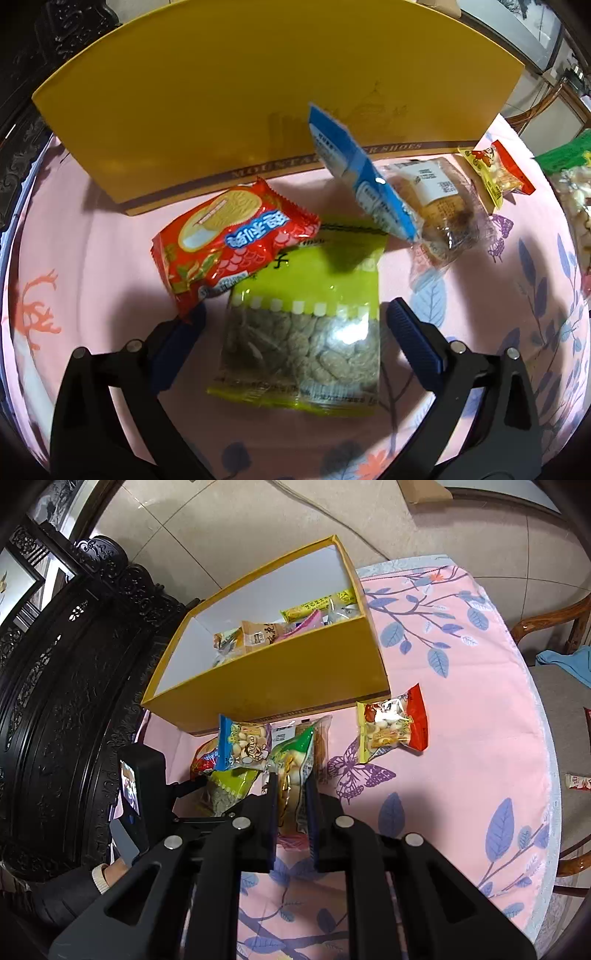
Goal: Organize snacks
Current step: 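Grasp the green seed bag with the left tool while the right holds its bag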
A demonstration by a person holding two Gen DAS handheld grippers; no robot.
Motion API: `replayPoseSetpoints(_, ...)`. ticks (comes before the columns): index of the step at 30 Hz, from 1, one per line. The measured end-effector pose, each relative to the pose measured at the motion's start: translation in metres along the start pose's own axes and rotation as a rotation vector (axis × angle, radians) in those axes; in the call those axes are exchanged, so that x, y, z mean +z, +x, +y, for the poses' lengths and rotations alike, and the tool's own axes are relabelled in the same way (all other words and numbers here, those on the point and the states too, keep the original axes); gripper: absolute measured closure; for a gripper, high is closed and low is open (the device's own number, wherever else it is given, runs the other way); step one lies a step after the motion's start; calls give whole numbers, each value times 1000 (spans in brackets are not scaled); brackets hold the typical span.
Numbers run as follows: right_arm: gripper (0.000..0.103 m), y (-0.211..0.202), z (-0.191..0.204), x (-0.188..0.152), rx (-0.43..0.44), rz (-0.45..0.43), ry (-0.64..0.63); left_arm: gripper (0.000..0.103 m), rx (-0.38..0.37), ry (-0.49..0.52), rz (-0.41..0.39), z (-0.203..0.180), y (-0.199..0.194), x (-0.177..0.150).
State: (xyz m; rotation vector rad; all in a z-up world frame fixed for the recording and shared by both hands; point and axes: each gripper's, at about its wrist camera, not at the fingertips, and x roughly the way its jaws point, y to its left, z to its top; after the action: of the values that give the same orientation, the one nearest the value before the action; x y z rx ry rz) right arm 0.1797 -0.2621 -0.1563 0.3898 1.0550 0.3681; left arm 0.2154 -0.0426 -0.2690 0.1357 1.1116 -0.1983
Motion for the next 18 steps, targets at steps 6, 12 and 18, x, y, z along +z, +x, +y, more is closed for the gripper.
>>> replayPoseSetpoints(6, 89, 6, -3, 1, 0, 8, 15, 34, -13, 10, -22, -4, -12, -7)
replayPoseSetpoints(12, 89, 1, -2, 1, 6, -4, 18, 36, -63, -66, -5, -1, -35, -32)
replayPoseSetpoints(18, 89, -7, 3, 1, 24, -24, 12, 36, -73, -70, -50, -2, -75, -49)
